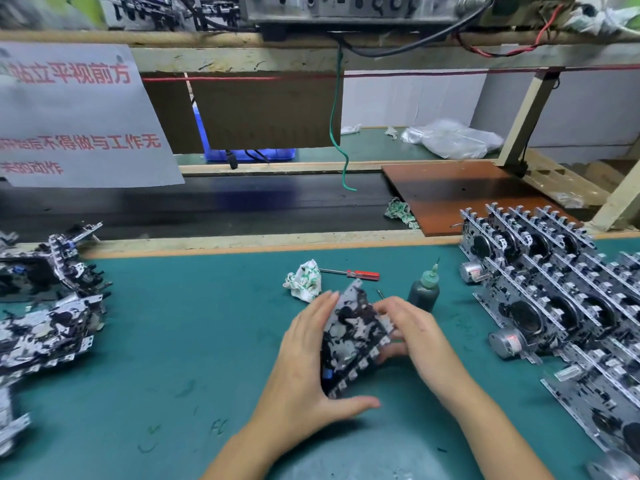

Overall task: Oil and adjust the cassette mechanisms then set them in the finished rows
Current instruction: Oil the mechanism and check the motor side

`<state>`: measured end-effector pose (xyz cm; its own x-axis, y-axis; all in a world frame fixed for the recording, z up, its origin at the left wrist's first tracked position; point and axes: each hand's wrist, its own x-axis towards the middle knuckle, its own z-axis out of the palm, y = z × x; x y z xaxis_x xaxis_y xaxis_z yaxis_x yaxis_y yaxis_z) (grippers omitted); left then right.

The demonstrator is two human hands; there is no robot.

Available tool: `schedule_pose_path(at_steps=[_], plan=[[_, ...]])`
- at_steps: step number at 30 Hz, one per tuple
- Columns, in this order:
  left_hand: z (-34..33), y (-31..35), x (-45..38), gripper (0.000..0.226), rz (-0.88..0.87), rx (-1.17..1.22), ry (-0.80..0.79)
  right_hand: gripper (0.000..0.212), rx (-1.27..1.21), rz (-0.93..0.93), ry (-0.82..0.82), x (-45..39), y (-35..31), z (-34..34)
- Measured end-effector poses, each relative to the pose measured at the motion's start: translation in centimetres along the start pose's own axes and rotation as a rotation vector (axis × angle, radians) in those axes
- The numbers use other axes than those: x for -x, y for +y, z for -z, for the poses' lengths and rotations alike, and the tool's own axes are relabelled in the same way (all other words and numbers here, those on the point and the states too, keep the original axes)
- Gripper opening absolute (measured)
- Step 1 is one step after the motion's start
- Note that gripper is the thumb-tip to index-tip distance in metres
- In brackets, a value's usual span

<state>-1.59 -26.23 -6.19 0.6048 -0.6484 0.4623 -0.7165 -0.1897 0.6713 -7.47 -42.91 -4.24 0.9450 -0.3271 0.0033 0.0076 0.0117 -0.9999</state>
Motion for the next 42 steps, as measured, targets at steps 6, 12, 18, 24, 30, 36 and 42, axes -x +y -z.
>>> schedule_pose_path(at_steps=[6, 12, 18, 24, 30, 36, 42], plan=[[0.4, -1.4, 0.5, 0.102, 0.183, -0.108, -0.083, 0.057, 0.443, -0.145, 0.206, -0.4, 0.9, 1.7], [0.6, -1.8, 0.8, 0.099, 0.211, -0.070, -0.137, 0.056, 0.585, -0.129, 0.205, 0.0, 1.1, 1.5], [0.7, -2.2, 0.8, 0.105, 0.142, -0.054, -0.032, 0.053, 0.369, -0.076, 0.131, -0.1, 0.9, 0.5], [1.5, -2.9, 0.8, 0.116, 0.111, -0.174, 0.002, 0.033, 0.269, -0.014, 0.012, 0.1, 0.7, 0.7], [1.6, -2.9, 0.8, 0.115, 0.132, -0.186, -0.023, 0.012, 0.325, -0.039, -0.042, -0.2, 1.3, 1.0], [1.5, -3.2, 0.9, 0.117, 0.114, -0.192, -0.018, 0.033, 0.415, -0.045, -0.051, -0.3, 1.4, 1.0], [1.2, -3.5, 0.8, 0.109, 0.153, -0.061, 0.007, 0.038, 0.204, -0.094, 0.049, -0.2, 0.7, 1.0]])
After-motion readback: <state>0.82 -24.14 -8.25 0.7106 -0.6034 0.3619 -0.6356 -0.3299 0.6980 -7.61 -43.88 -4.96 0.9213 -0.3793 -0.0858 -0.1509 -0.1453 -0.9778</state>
